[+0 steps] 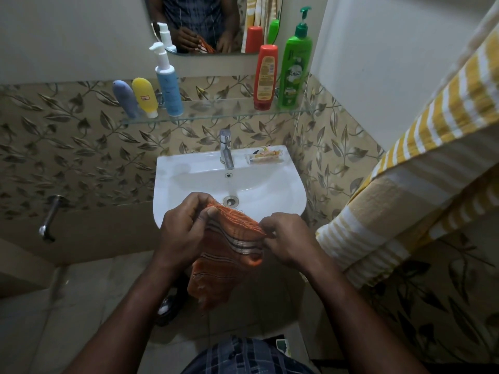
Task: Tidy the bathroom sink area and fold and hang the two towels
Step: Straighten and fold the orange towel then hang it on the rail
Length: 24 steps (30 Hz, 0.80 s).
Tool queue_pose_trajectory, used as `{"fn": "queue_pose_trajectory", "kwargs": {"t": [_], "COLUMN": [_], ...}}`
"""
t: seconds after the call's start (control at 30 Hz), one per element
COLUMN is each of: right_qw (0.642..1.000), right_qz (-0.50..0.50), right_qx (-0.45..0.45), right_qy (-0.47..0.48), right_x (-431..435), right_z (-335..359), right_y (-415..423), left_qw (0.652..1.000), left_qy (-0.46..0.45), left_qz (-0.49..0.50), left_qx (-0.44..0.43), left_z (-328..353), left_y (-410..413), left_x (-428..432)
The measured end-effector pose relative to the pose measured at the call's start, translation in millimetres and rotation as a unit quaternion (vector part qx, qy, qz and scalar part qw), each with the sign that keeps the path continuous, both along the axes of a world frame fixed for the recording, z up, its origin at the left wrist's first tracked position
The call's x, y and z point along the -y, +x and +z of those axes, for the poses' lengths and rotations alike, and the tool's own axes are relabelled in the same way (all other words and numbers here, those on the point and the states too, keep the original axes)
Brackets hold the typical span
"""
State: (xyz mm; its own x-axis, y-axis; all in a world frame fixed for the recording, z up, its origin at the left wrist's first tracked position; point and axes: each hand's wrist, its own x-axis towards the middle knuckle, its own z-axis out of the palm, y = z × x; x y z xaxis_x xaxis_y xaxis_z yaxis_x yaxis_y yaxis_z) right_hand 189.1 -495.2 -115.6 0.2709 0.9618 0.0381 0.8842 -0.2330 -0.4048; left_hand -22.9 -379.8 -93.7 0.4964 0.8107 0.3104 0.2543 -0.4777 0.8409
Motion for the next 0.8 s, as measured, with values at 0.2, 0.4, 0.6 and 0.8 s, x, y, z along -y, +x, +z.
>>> {"fn": "queue_pose_trajectory", "kwargs": {"t": [0.2, 0.4, 0.6, 0.8], "right_qw": [0.995, 0.983, 0.979, 0.957], "right_qz": [0.088, 0.087, 0.055, 0.053], "right_qx": [-0.043, -0.098, -0.095, -0.156], "right_qy": [-0.015, 0.125, 0.174, 0.238], "right_x": [4, 2, -7, -7], "right_z": [6, 48, 69, 80], "right_y": [-1, 7, -3, -6], "left_qw": [1.000, 0.998, 0.993, 0.979], "left_qy": [-0.005, -0.007, -0.070, -0.113], "left_qz": [0.015, 0.065, 0.047, -0.007], "left_qx": [0.004, 0.025, 0.087, 0.172], "left_z": [3, -2, -1, 12], "left_y": [-9, -20, -21, -15], "left_x": [-9, -27, -39, -50]}}
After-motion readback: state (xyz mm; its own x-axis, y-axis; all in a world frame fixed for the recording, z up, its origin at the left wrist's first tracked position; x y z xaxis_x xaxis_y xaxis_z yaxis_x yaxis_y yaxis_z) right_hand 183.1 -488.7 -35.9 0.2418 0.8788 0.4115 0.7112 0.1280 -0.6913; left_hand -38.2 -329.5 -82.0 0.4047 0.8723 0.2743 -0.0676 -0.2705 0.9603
